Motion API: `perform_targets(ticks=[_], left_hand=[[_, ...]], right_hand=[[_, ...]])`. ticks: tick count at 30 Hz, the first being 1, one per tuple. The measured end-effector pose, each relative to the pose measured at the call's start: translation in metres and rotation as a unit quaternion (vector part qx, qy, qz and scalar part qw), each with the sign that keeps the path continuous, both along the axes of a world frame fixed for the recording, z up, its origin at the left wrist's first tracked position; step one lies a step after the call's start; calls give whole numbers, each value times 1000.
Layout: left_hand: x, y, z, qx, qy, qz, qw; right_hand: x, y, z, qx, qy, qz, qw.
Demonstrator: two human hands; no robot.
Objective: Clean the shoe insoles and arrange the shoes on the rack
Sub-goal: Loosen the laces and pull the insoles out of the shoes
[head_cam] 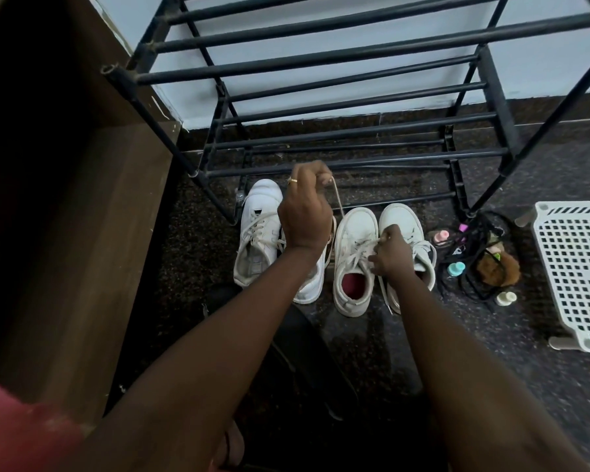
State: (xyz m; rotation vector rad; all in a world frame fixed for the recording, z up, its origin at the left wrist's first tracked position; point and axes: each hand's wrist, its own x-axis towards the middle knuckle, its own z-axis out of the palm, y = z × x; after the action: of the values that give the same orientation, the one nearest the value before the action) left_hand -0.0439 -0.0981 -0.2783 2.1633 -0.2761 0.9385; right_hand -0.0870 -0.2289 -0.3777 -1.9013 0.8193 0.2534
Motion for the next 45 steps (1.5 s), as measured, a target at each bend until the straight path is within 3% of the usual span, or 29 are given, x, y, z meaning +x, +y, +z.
perform_targets(ticks=[3,7,11,15,18,21,23,25,28,32,38,45], left_hand=[[9,0,6,21,-6,-24,999],[12,-6,7,-40,103,-55,992],[15,-8,6,-79,157,-84,981],[27,-14,10,-134,198,-130,962],[34,-18,7,-100,226,-158,956],[40,-16,-14,61,308,-205,927],[40,-12,-36,217,372,-186,883],[31,-7,-56,282,429,-127,849],[9,-1,-83,247,461,-109,845],[-16,-2,-111,219,536,-170,797],[-24,-4,-115,88,526,-178,827],[-20,-7,-107,129,585,-211,772]], right_hand=[[9,-10,5,45,-21,-73,996],[33,-18,48,94,-91,-94,987],[59,-28,101,107,-208,-112,966],[60,-28,114,19,-266,-42,963],[51,-21,91,-106,-243,81,961],[40,-17,52,-169,-198,162,952],[26,-13,30,-179,-130,129,967],[10,-8,14,-159,-46,74,983],[-5,3,2,-85,28,71,993],[-6,6,0,-39,24,54,997],[-2,8,-1,-43,30,57,997],[-2,7,-6,3,32,33,999]])
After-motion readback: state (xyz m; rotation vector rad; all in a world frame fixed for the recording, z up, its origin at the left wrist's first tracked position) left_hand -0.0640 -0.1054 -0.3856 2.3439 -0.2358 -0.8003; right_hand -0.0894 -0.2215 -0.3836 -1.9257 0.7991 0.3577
